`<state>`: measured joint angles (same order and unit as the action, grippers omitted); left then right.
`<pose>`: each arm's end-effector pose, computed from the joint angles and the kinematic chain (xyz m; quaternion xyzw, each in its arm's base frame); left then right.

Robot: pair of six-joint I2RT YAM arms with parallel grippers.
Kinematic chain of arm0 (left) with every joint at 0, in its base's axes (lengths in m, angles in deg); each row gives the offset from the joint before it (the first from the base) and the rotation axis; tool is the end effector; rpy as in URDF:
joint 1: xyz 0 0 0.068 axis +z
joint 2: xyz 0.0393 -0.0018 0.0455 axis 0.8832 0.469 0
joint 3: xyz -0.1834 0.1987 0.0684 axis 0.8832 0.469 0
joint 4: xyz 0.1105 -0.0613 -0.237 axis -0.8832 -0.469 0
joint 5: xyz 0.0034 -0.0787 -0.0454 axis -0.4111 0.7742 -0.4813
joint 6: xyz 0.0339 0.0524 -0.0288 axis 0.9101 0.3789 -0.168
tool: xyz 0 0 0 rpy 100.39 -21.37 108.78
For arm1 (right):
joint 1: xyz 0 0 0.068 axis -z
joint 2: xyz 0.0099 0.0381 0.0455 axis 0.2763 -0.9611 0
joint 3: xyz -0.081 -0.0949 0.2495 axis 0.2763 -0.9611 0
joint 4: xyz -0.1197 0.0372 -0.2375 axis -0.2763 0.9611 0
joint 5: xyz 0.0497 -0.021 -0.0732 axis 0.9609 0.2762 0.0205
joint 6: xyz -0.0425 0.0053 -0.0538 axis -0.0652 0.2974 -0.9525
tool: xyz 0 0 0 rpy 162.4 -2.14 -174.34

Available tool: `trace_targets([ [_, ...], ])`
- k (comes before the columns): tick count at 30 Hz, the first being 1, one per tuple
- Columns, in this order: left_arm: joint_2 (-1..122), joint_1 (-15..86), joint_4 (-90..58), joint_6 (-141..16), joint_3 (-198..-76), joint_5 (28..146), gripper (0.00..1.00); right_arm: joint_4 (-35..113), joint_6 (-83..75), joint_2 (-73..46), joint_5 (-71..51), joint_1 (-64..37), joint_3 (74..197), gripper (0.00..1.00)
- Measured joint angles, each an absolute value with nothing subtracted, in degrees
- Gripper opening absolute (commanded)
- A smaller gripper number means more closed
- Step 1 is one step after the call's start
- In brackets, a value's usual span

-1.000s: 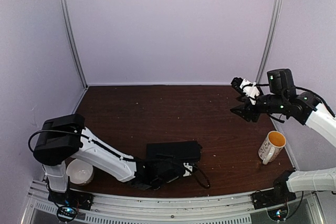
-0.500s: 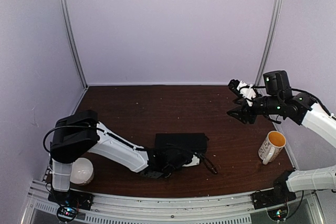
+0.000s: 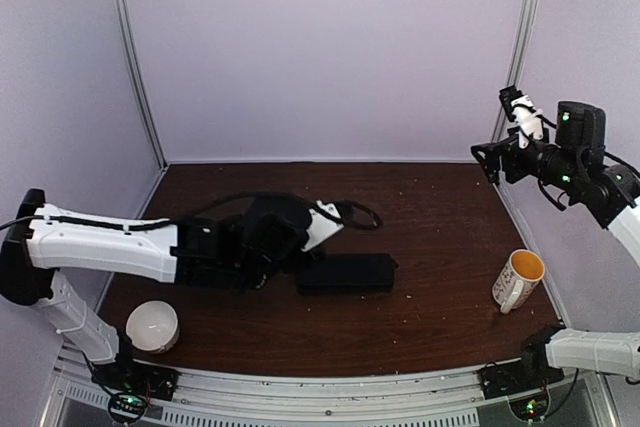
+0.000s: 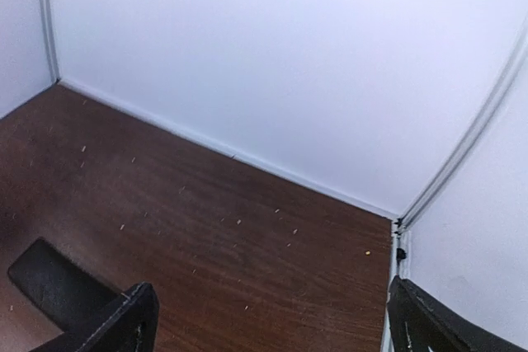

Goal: Sort the hair-cutting tools

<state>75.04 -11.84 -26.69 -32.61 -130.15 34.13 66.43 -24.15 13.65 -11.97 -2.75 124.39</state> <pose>0.1401 -0.3435 0.2737 0.4582 0.6944 0.0900 0.5475 0.2068 0.0761 0.3996 -0.2504 0.7646 0.0687 0.5899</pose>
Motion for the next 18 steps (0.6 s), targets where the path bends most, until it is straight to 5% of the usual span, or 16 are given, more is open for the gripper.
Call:
trace_targets([
  [3, 67.1, -7.7, -31.1, -41.1, -130.2, 32.7, 0.97, 63.8, -19.8, 16.2, -19.5, -2.7, 124.5, 1.0],
  [7, 58.2, -3.3, -35.0, -52.2, -130.2, 29.9, 0.98, 60.2, -17.2, 17.8, -27.8, -2.5, 123.1, 1.0],
  [18, 51.4, 7.6, -48.8, -72.6, -132.2, 28.8, 0.98, 59.6, -16.4, 23.0, -26.4, -1.8, 117.6, 1.0],
])
